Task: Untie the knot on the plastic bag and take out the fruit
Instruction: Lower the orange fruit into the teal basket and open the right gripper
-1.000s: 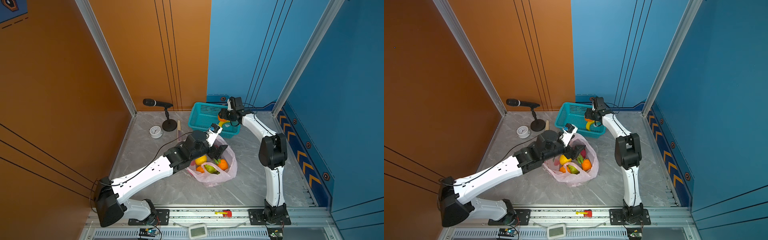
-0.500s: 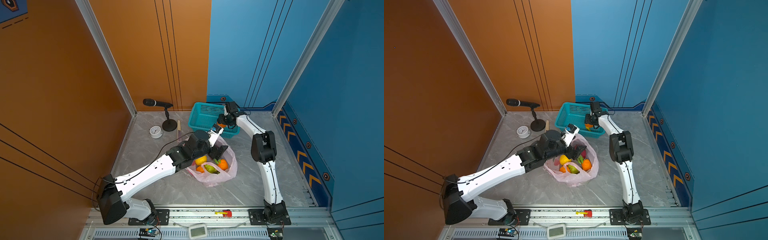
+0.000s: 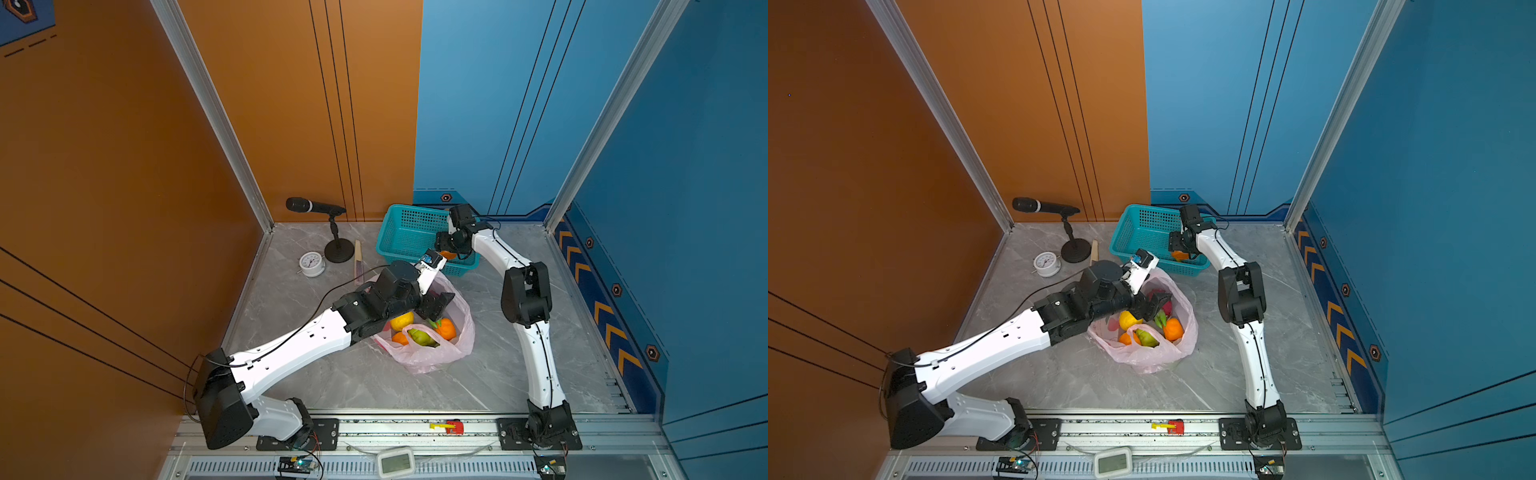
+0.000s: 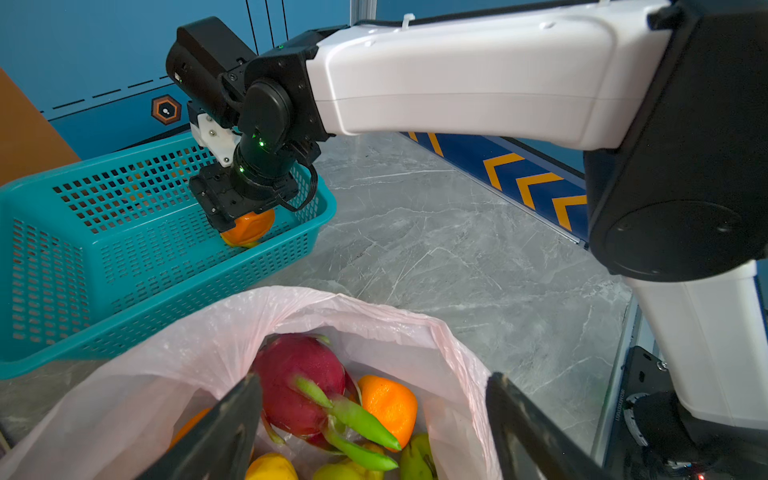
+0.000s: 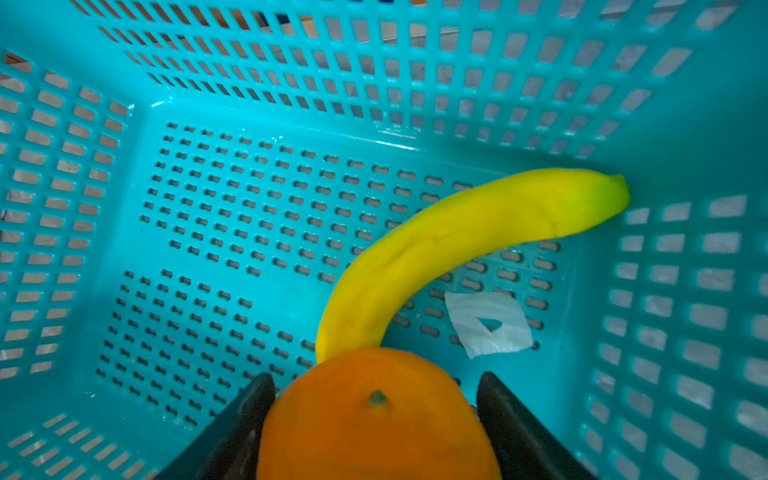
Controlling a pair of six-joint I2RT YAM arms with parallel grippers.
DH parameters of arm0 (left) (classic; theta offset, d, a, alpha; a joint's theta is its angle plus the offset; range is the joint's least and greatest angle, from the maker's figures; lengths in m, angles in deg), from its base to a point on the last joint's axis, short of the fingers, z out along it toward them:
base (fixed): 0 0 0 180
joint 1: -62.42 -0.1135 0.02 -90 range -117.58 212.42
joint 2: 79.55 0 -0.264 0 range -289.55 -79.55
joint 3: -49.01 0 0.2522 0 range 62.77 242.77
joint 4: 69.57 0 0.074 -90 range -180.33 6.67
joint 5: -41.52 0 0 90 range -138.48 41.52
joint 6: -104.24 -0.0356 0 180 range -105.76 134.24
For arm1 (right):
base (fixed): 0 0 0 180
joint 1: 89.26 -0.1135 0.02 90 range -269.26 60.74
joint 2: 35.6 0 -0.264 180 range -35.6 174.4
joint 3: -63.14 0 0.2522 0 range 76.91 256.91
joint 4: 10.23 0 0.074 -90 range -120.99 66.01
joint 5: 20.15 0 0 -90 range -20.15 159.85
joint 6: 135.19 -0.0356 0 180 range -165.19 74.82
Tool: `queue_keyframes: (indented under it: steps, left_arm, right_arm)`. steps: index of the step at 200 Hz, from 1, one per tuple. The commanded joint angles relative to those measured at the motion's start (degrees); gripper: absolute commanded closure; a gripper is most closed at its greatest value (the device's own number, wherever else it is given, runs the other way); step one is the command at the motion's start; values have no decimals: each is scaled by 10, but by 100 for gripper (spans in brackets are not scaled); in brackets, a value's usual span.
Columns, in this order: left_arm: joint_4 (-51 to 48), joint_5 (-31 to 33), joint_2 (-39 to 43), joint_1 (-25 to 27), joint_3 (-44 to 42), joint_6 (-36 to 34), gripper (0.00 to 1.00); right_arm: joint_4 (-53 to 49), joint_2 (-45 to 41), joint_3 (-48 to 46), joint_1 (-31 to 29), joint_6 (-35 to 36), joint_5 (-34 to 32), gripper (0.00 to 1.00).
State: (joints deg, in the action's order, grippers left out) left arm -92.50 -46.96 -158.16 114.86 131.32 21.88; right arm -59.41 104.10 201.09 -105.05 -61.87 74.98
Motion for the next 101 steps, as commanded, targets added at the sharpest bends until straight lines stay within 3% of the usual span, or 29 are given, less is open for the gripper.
queue_keyframes:
  steps: [1,44,101]
  left_arm:
    - [-34,7,3,-6,5,8,15]
    - [-56,19,1,-5,-2,23,17]
    - [-129,24,-44,-4,27,88,38]
  right_arm:
    - [-35,-58,4,-3,14,-15,19]
    - [-28,-160,-61,-7,17,-18,15]
    - [70,-414,-314,-9,-4,-6,14]
